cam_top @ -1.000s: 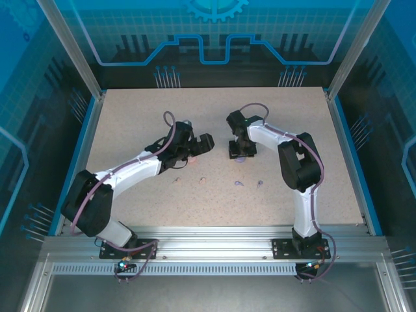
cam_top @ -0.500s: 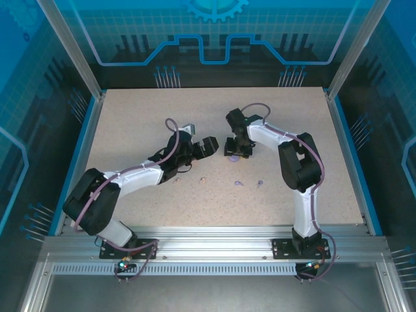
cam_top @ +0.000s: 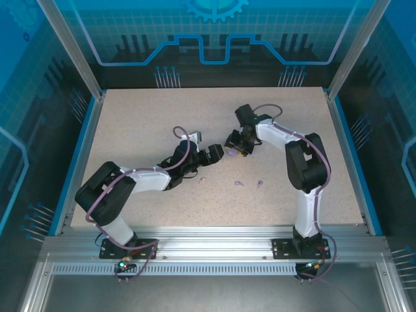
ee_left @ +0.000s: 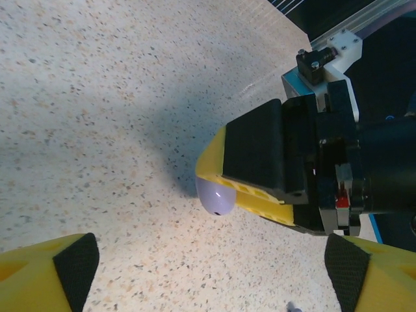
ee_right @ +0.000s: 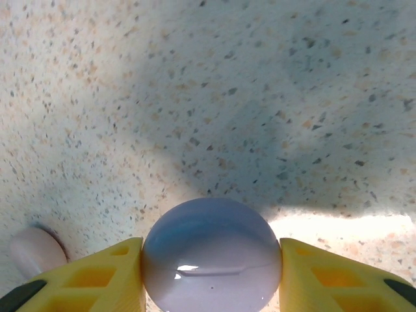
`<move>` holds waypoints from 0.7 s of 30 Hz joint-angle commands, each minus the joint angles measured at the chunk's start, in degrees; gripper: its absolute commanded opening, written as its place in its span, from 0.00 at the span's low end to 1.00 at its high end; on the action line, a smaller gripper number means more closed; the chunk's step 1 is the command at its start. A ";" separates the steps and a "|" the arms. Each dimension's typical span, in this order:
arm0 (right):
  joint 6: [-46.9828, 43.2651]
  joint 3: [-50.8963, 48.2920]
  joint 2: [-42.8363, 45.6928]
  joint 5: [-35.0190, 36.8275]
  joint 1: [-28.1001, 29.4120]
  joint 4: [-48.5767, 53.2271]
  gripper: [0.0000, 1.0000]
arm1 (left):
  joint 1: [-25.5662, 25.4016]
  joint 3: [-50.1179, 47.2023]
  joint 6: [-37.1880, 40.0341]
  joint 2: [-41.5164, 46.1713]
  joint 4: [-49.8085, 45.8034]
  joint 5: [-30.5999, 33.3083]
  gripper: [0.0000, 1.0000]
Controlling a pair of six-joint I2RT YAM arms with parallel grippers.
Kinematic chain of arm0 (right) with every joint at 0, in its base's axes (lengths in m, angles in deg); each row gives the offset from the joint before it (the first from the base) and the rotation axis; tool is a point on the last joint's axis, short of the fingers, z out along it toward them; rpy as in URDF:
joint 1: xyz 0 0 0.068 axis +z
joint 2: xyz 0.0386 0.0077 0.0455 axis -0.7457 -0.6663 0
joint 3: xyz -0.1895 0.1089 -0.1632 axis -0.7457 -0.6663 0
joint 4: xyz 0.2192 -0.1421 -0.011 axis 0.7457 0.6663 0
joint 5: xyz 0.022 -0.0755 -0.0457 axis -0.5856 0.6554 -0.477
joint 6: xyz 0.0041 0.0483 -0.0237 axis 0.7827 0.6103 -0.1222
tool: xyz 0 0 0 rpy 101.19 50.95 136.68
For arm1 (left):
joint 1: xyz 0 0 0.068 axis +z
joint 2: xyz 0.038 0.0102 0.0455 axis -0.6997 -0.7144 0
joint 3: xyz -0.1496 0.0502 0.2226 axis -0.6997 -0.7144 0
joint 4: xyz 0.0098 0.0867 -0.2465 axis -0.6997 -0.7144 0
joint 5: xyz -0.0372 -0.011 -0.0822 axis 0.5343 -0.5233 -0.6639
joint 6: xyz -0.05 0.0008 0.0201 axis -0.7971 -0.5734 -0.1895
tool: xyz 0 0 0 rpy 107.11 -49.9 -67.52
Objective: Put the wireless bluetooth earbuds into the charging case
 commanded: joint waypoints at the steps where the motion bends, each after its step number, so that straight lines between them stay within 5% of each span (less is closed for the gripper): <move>1: 5.85 -1.86 2.68 -4.62 -1.71 -3.32 0.48 | -1.16 -0.39 -1.03 -2.49 6.78 0.73 0.90; 21: 14.97 -1.64 5.50 -10.76 -3.63 -6.92 0.47 | -3.70 5.43 -4.15 -14.28 16.59 2.42 0.78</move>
